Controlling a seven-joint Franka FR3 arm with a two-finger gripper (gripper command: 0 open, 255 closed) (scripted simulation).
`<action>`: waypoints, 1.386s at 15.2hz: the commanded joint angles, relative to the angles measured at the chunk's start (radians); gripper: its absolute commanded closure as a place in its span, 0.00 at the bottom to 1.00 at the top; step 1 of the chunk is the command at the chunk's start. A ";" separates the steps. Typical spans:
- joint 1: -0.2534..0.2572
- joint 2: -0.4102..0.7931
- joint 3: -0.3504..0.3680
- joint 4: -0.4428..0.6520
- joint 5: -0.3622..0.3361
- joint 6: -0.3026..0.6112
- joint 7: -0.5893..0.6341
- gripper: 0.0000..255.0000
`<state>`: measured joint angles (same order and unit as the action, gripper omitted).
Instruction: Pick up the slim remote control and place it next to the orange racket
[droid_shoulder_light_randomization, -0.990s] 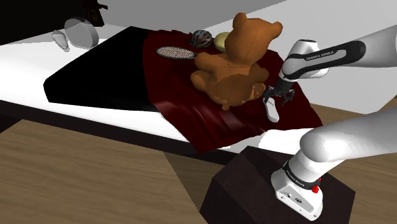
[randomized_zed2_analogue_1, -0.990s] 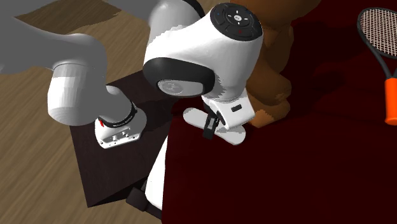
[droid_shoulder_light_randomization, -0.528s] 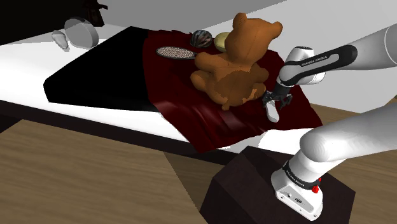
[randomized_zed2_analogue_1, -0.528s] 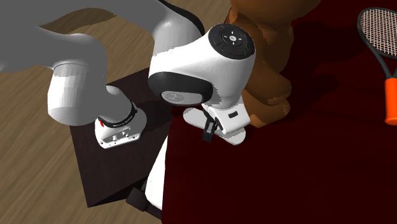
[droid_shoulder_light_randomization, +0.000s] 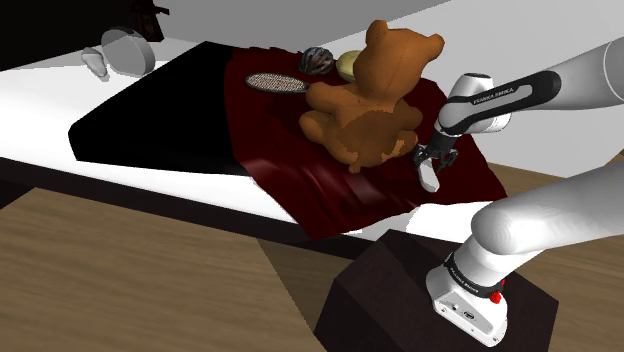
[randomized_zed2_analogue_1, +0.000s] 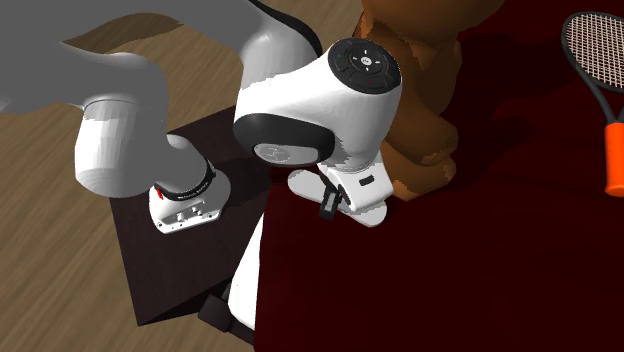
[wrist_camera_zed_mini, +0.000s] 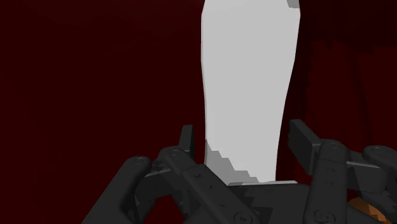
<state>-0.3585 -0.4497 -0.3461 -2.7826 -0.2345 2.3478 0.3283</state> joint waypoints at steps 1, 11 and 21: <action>0.000 0.000 0.000 0.000 0.000 0.000 0.000 1.00; -0.002 -0.046 0.011 0.026 0.003 -0.072 0.001 1.00; -0.001 -0.134 0.038 0.108 0.017 -0.241 0.000 1.00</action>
<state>-0.3594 -0.5729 -0.3108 -2.6827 -0.2183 2.1251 0.3283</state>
